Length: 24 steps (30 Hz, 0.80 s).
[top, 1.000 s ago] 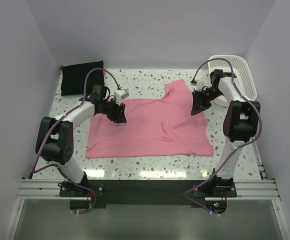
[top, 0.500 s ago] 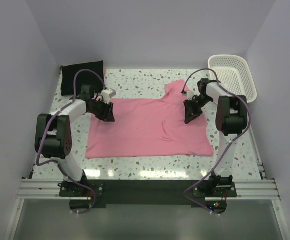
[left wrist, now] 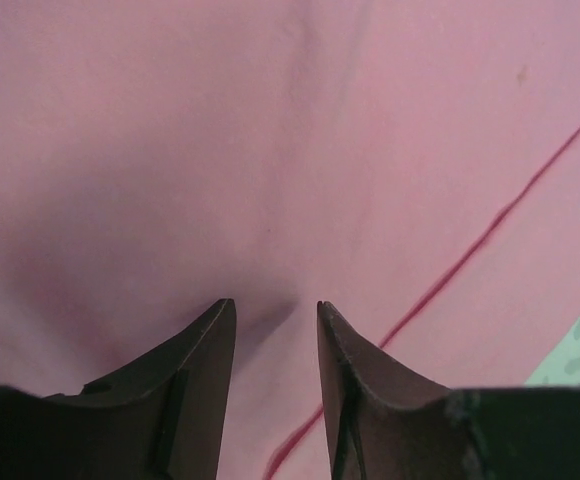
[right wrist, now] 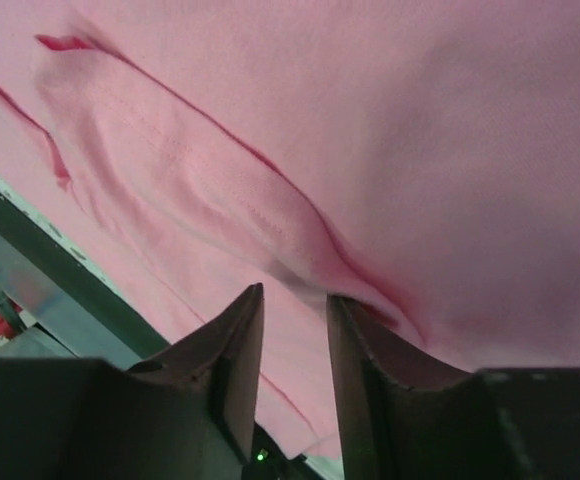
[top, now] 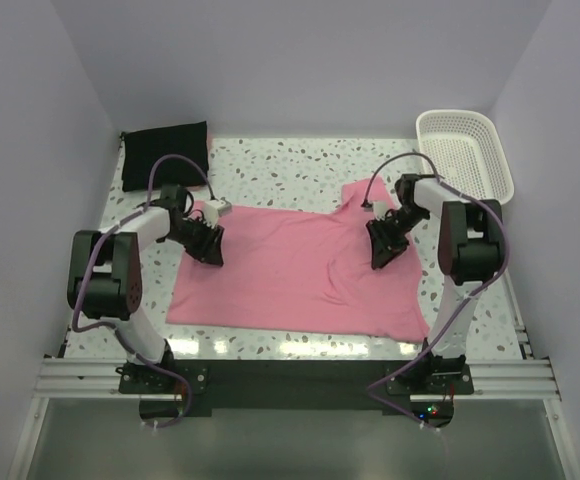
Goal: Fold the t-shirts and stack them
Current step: Fold the tshirt
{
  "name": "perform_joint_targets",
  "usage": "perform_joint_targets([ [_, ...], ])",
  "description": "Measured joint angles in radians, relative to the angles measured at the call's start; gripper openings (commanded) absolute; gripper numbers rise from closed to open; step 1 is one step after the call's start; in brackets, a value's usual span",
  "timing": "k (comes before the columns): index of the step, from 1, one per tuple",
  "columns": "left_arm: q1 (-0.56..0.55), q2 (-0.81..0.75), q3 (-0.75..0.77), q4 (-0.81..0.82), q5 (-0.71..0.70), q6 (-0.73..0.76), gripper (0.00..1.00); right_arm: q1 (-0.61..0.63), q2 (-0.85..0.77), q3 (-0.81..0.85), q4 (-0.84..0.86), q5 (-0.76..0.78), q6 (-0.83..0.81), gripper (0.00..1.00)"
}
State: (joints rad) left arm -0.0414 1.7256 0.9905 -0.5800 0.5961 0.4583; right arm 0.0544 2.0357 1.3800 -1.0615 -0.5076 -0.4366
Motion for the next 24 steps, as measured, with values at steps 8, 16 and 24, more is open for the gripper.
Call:
perform_joint_targets([
  [8,0.01,0.062,0.359,-0.139,0.061,0.138,0.53,-0.043,0.065,0.42,-0.026,0.003,0.037,0.46],
  [16,0.015,0.228,0.56,-0.085,0.014,0.166,0.53,-0.055,0.161,0.567,0.068,0.182,0.132,0.45],
  [24,0.033,0.433,0.744,-0.096,-0.04,0.221,0.53,-0.055,0.196,0.522,0.114,0.321,0.15,0.46],
])
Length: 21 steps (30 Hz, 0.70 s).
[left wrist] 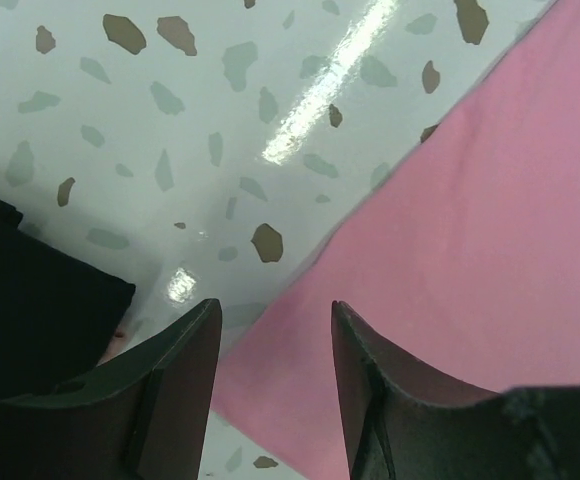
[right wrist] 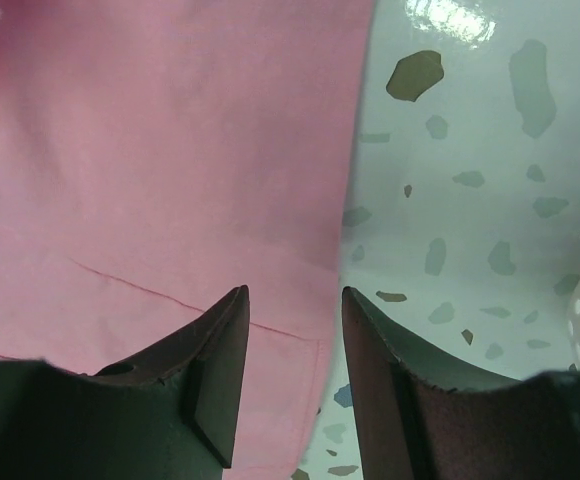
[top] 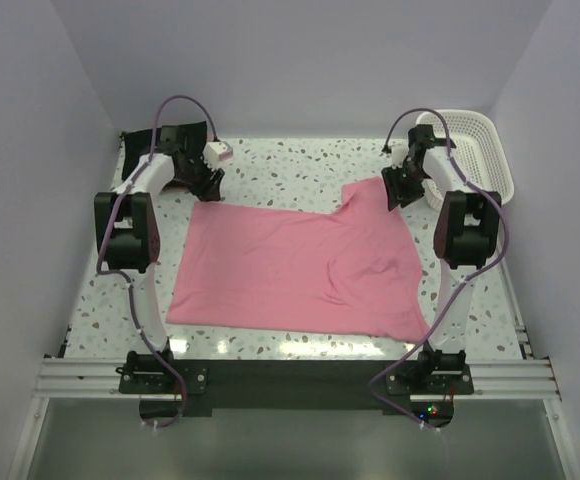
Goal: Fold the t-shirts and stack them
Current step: Fold the tshirt
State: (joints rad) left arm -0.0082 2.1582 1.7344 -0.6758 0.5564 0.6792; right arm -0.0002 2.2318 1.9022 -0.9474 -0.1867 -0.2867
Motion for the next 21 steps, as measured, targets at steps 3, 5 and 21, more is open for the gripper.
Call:
perform_joint_targets([
  [3,0.01,0.023,0.021,-0.003,-0.013,0.033,0.53,0.0,0.0,-0.002,0.01,0.021,0.002,0.46],
  [5,0.021,0.036,0.036,-0.007,-0.018,0.051,0.53,0.0,0.002,-0.003,0.018,0.021,0.006,0.46],
  [21,0.058,0.119,0.108,-0.053,-0.043,0.2,0.53,0.0,0.074,0.011,0.048,0.016,0.015,0.3],
])
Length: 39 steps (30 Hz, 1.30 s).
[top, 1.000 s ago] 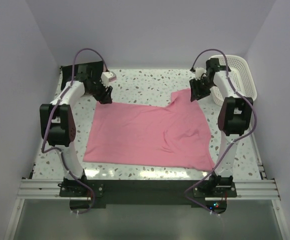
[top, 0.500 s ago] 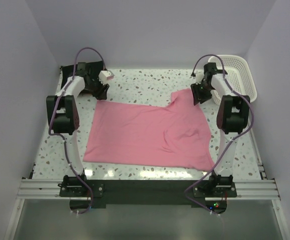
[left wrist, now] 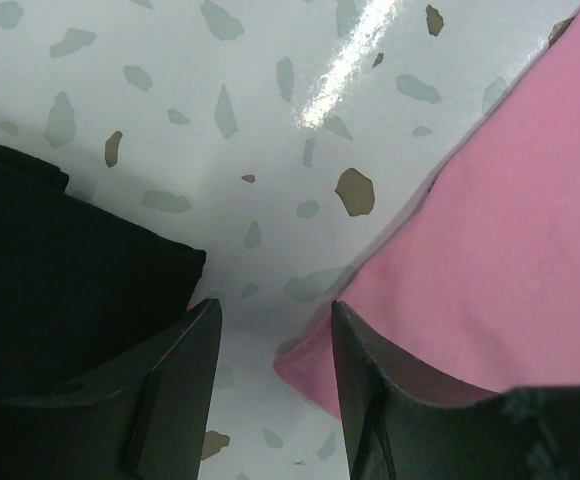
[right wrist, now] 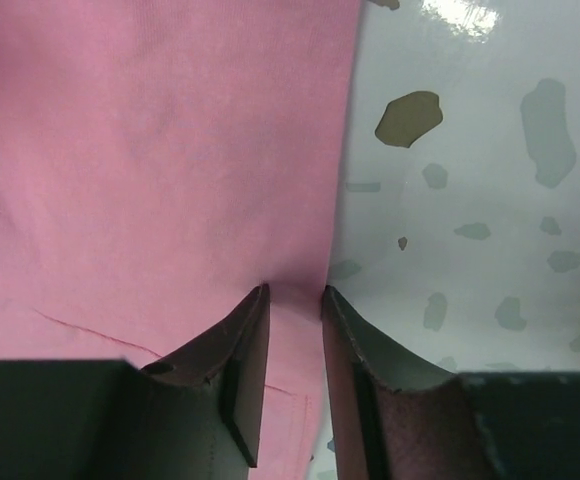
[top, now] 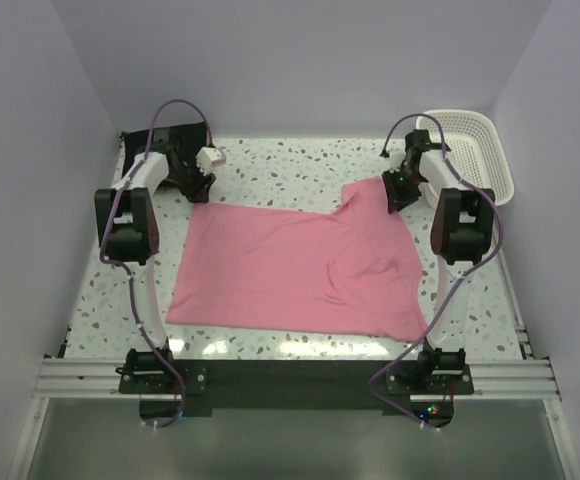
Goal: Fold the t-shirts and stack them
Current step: Fold the tshirt
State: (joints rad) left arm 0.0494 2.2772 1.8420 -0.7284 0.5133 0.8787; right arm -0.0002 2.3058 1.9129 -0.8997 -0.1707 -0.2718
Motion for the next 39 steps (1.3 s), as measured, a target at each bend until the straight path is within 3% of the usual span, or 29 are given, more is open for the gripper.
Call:
perform_joint_targets([
  [5,0.0,0.017,0.016,-0.032,-0.01,0.059,0.52,-0.001,0.012,0.016,-0.006,-0.002,-0.012,0.17],
  [9,0.001,0.027,0.018,-0.059,-0.008,0.093,0.5,-0.001,0.026,0.038,-0.015,-0.006,-0.02,0.01],
  [12,0.001,0.027,0.019,-0.069,-0.001,0.109,0.45,-0.001,0.031,0.046,-0.021,-0.009,-0.024,0.0],
  [16,0.002,0.029,0.02,-0.082,0.01,0.115,0.32,-0.001,0.032,0.049,-0.024,-0.012,-0.03,0.0],
  [22,0.009,0.049,0.064,-0.116,0.032,0.125,0.0,-0.001,0.052,0.087,-0.043,-0.035,-0.033,0.0],
  [28,0.03,0.052,0.086,-0.117,0.058,0.119,0.01,-0.004,0.057,0.096,-0.046,-0.065,-0.033,0.0],
  [32,0.04,0.051,0.086,-0.12,0.066,0.113,0.29,-0.014,0.057,0.096,-0.046,-0.084,-0.033,0.0],
  [34,0.043,0.051,0.086,-0.128,0.076,0.111,0.36,-0.02,0.057,0.096,-0.047,-0.085,-0.033,0.0],
  [39,0.044,0.051,0.086,-0.159,0.087,0.121,0.41,-0.027,0.057,0.096,-0.05,-0.085,-0.033,0.0],
])
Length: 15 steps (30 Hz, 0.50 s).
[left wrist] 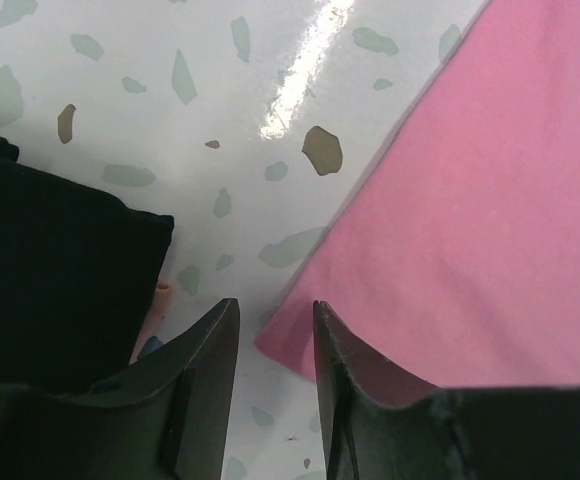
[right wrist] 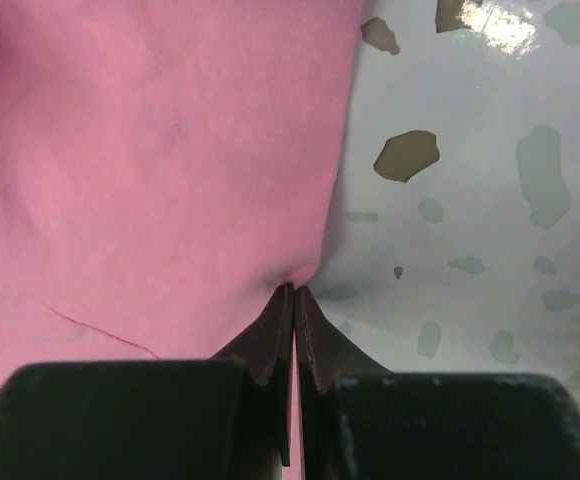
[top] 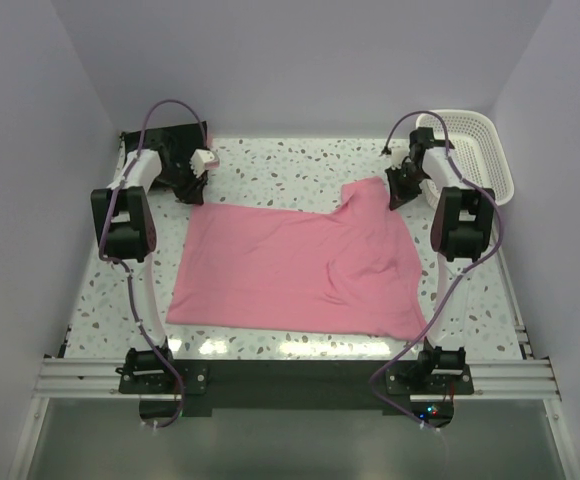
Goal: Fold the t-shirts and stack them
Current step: Fold the tshirt
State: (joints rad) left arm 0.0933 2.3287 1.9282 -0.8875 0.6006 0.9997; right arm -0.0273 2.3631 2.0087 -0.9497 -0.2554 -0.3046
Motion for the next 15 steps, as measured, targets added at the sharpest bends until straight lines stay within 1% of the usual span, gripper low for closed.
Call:
perform_joint_targets([
  [14,0.001,0.029,0.023,-0.039,0.002,0.042,0.4,0.0,0.0,0.0,-0.008,0.003,-0.003,0.0],
  [15,0.001,0.03,0.025,-0.042,0.002,0.045,0.37,0.0,0.0,0.0,-0.009,0.003,-0.003,0.0],
])
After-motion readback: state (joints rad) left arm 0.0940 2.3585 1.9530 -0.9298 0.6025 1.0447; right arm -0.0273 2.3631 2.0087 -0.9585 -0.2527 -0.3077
